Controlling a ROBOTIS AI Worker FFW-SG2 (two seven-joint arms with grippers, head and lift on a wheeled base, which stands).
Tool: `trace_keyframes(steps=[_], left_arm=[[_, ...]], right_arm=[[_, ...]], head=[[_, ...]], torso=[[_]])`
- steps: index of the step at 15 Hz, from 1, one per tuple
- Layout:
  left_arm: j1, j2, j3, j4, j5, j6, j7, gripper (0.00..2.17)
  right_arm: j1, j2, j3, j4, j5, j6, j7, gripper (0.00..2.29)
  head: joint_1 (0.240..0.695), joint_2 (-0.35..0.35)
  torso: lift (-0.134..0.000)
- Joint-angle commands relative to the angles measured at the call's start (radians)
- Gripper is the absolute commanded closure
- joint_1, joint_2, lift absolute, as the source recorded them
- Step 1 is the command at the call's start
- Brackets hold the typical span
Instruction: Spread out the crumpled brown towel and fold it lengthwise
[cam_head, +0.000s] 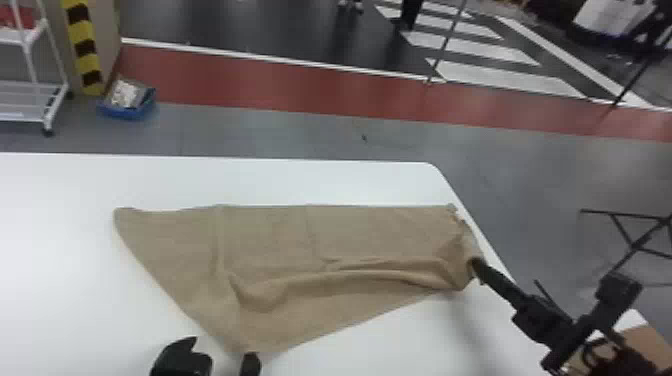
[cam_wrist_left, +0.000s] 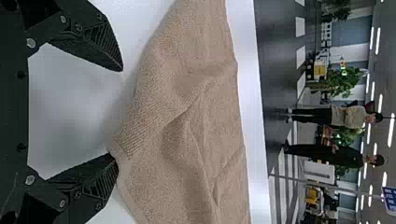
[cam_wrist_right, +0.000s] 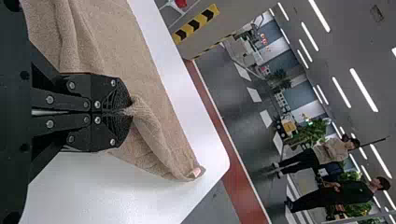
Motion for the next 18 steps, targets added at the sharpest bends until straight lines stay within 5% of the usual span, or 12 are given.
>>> trace_keyframes(steps=[1,3,5,6,12,18], left_arm=[[-0.002,-0.001,0.003,-0.001,0.000,-0.004,0.001,0.30],[-0.009,-0.001,0.001,0.000,0.000,-0.001,0.004,0.65],[-0.009,0.001,0.006,-0.006,0.000,0.021,0.010,1.74],[-0.009,0.001,0.010,-0.010,-0.001,0.042,0.016,1.98],[-0.022,0.005,0.075,-0.168,-0.058,0.266,0.015,1.97],[-0.042,0.010,0.159,-0.299,-0.075,0.404,0.006,1.88]], right_arm=[[-0.001,0.000,-0.001,0.000,0.000,0.000,0.000,1.45],[-0.001,0.000,-0.001,0.000,-0.003,0.000,0.000,1.45],[-0.001,0.000,0.000,0.000,-0.005,0.000,0.000,1.45],[-0.001,-0.001,0.000,0.000,-0.005,0.000,0.000,1.45],[-0.025,-0.017,-0.017,-0.006,-0.008,0.018,0.000,1.45],[-0.154,-0.104,-0.078,-0.049,-0.028,0.264,0.003,1.45]], head=[[0.695,-0.350],[0.695,-0.350],[0.695,-0.350],[0.695,-0.350],[0.695,-0.350],[0.695,-0.350]], torso=[[-0.125],[-0.125],[-0.125],[-0.125],[-0.125],[-0.125]])
